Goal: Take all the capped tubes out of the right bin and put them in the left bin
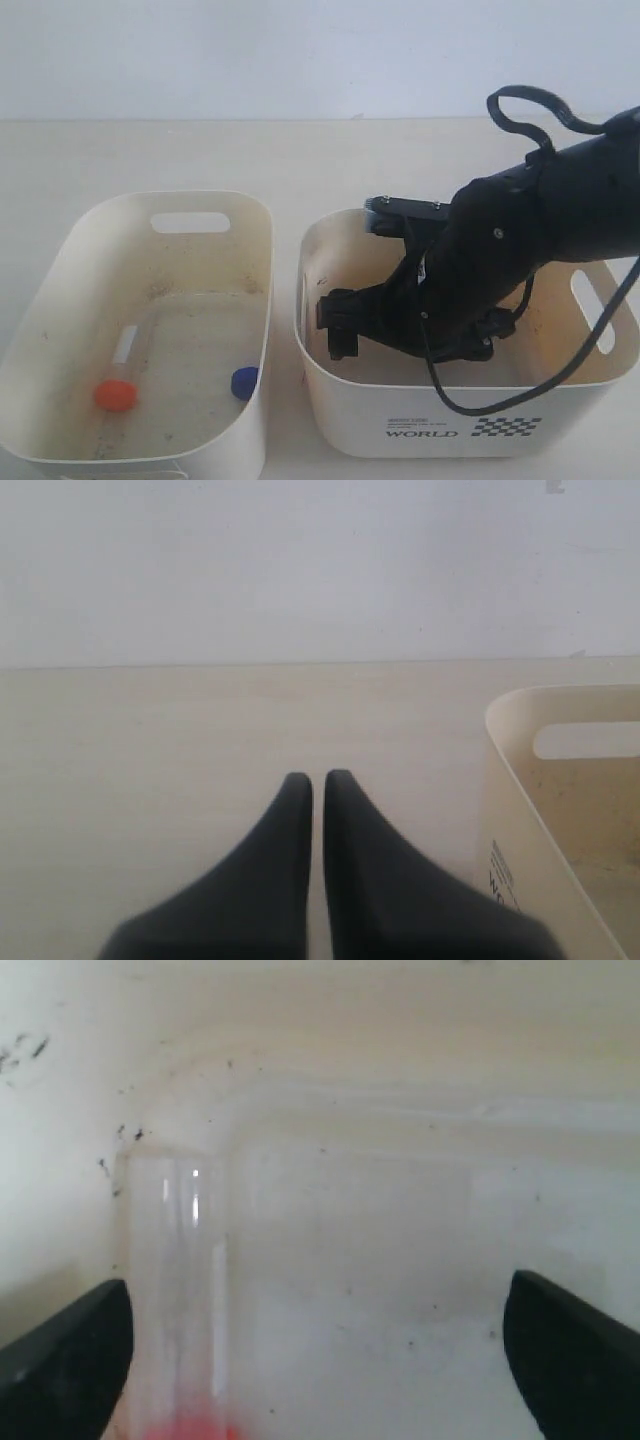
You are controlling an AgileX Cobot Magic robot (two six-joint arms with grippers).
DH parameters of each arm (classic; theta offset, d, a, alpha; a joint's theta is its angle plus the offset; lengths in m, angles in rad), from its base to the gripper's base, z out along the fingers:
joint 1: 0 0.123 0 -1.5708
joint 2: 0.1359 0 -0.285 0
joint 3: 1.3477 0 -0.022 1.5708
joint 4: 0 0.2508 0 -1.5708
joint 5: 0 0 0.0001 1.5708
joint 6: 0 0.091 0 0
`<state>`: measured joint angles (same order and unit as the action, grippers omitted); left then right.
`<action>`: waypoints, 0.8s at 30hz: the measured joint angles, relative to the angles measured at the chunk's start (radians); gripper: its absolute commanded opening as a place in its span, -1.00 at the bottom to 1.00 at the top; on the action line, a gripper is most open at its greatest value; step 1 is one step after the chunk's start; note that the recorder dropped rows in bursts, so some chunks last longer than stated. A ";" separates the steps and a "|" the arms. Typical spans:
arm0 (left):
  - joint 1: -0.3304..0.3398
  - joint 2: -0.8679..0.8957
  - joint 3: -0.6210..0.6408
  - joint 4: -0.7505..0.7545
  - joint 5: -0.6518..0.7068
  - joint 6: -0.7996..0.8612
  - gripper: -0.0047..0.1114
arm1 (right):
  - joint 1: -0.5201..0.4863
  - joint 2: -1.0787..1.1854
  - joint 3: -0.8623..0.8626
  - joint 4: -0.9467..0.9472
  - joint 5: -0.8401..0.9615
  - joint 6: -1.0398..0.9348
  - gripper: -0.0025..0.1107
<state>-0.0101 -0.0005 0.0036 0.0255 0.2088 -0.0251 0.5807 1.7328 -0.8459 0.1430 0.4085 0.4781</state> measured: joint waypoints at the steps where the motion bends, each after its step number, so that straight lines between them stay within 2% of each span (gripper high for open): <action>1: 0.000 0.000 0.000 0.000 0.000 0.000 -0.84 | 0.000 0.011 0.000 0.004 -0.003 -0.004 0.68; 9: 0.000 0.000 0.000 0.000 0.000 0.000 -0.84 | 0.000 0.069 -0.014 0.022 -0.040 -0.013 0.68; 11: 0.000 0.000 0.000 0.000 0.000 0.000 -0.84 | 0.000 0.072 -0.016 0.022 -0.043 -0.017 0.63; 14: 0.000 0.000 0.000 0.000 0.000 0.000 -0.84 | 0.000 0.080 -0.020 0.022 -0.047 -0.022 0.39; 20: 0.000 0.000 0.000 0.000 0.000 0.000 -0.84 | -0.002 0.094 -0.020 -0.004 -0.045 -0.027 -0.25; 24: 0.000 0.000 0.000 0.000 0.000 0.000 -0.84 | -0.003 0.099 -0.020 -0.009 -0.052 -0.027 -0.59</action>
<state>-0.0101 -0.0005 0.0036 0.0255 0.2088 -0.0251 0.5773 1.8313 -0.8662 0.1344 0.3568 0.4514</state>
